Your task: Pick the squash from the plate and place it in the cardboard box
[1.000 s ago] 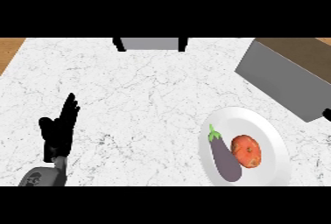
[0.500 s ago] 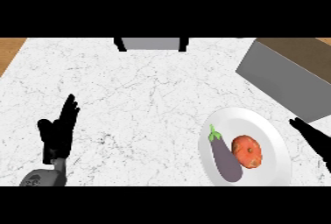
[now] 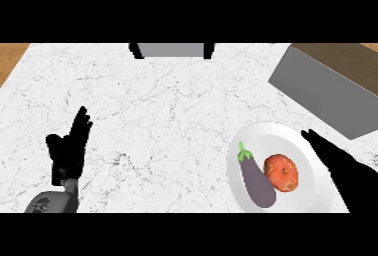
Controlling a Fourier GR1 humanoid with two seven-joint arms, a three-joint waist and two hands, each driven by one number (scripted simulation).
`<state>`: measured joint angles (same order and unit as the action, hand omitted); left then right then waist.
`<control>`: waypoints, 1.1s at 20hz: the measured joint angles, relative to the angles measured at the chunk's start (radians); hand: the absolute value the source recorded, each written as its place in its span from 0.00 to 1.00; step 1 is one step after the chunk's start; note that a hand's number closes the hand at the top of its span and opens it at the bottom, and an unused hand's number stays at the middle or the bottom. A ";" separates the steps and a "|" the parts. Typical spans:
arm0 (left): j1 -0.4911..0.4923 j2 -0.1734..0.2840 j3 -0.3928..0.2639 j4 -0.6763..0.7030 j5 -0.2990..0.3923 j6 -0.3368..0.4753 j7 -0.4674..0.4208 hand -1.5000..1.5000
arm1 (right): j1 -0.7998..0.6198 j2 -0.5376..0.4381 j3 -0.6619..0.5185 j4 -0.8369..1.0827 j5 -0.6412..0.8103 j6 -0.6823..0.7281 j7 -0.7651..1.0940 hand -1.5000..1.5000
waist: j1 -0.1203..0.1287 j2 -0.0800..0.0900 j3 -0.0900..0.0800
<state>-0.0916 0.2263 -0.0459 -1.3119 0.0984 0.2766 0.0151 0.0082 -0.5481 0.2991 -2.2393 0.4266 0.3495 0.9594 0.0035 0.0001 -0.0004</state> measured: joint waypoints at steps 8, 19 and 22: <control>-0.002 -0.012 0.016 -0.003 -0.019 -0.008 0.016 0.50 | -0.056 0.080 0.033 0.075 0.059 0.031 0.027 0.00 | -0.001 0.000 0.000; 0.006 -0.036 0.034 0.006 -0.037 -0.026 -0.011 0.50 | -0.074 0.167 0.037 0.162 0.148 0.055 0.025 0.00 | -0.003 0.000 0.000; 0.004 -0.030 0.045 0.006 -0.039 -0.035 -0.009 0.50 | -0.067 0.181 0.048 0.182 0.184 0.062 0.021 0.00 | -0.003 0.000 0.000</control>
<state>-0.0876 0.1966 -0.0009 -1.3058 0.0591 0.2417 0.0063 -0.0590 -0.3672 0.3472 -2.0575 0.6104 0.4116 0.9808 0.0009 -0.0003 -0.0002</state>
